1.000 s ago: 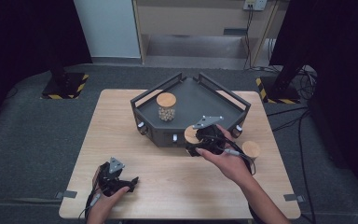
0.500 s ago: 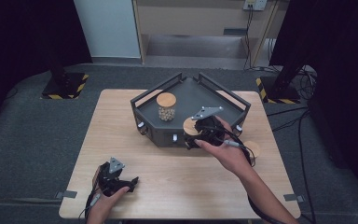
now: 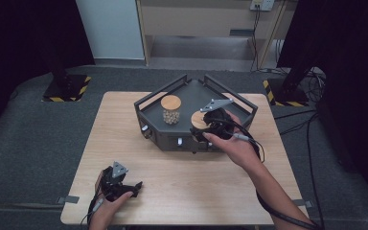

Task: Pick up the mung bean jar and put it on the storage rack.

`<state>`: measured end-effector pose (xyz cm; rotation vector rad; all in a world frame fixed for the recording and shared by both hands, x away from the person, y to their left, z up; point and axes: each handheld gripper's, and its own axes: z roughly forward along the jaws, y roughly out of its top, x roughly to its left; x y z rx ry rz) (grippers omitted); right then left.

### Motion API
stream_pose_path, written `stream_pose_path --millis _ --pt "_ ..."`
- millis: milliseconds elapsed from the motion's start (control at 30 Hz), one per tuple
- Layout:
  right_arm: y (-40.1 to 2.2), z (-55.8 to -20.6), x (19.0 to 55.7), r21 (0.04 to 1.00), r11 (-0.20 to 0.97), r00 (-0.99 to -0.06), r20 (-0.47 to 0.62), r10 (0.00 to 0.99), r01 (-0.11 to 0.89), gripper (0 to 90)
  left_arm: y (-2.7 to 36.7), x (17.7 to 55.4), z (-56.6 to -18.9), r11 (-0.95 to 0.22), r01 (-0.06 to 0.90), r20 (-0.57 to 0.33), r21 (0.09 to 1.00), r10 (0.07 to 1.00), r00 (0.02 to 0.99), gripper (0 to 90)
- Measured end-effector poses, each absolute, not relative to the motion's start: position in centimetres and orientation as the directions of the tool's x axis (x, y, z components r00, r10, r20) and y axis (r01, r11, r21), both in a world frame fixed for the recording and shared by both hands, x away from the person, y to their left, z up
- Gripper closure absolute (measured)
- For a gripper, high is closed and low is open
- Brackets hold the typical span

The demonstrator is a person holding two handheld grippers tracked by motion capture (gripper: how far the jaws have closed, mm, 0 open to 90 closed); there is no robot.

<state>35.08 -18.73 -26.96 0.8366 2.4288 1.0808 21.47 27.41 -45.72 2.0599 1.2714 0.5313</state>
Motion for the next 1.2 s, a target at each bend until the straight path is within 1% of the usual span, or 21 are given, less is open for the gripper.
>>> stream_pose_path --millis 267,800,1200 --pt "-18.5 -26.4 36.0 0.762 0.53 -0.757 -0.08 0.648 0.373 25.6 27.4 21.5 -45.7 -0.317 0.63 0.003 0.709 0.894 0.447 0.0" --pt "-17.4 -25.3 39.5 0.755 0.521 -0.729 -0.084 0.68 0.398 25.6 27.4 21.5 -45.7 -0.317 0.63 0.003 0.709 0.894 0.447 0.0" --pt "-16.5 -25.8 41.3 0.745 0.523 -0.72 -0.085 0.689 0.413 25.6 27.4 21.5 -45.7 -0.318 0.63 0.003 0.708 0.894 0.448 0.0"
